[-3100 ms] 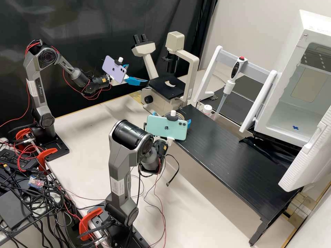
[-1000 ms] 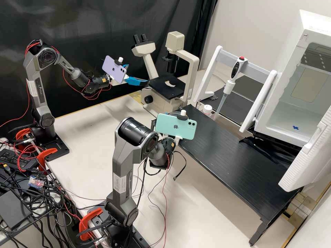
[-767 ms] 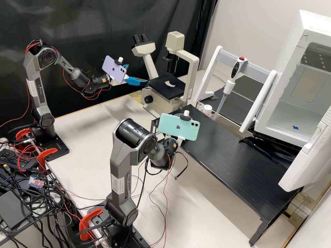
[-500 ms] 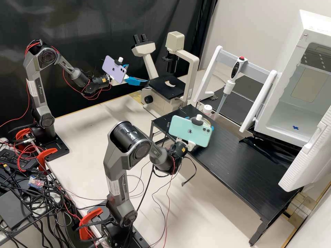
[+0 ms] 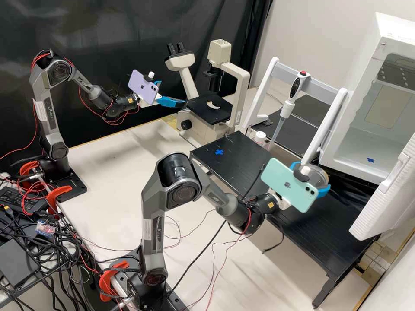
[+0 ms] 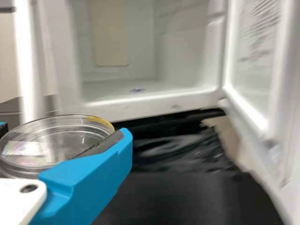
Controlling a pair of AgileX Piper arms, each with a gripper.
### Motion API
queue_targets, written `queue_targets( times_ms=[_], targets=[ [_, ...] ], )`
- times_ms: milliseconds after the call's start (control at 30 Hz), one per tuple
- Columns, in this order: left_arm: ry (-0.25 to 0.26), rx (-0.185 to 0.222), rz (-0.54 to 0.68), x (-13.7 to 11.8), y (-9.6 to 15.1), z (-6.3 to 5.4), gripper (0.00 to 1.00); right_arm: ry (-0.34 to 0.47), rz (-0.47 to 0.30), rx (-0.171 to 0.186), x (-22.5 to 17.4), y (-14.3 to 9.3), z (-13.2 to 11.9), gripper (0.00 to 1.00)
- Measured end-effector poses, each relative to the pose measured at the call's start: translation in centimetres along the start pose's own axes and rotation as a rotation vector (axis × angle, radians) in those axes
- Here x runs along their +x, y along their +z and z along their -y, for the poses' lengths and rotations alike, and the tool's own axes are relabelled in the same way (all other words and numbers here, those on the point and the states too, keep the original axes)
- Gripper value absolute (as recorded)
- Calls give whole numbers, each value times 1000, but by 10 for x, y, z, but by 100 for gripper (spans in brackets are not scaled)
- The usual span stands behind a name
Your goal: Move the petri dish to the incubator
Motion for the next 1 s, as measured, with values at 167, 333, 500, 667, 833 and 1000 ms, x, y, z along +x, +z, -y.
queue_targets(
  times_ms=[167,333,500,667,833,1000],
  targets=[
    [0,0,0,0,0,0,100,29,31,-13,31,0,-24,0],
    [0,0,0,0,0,0,100,52,72,-10,66,-3,-44,0],
    [0,0,0,0,0,0,100,52,107,-10,106,-11,-55,0],
    [0,0,0,0,0,0,100,47,125,21,138,-19,-61,0],
    [0,0,0,0,0,0,100,30,150,1,167,-25,-65,0],
    [0,0,0,0,0,0,100,31,170,-35,192,-32,-62,0]
  ],
)
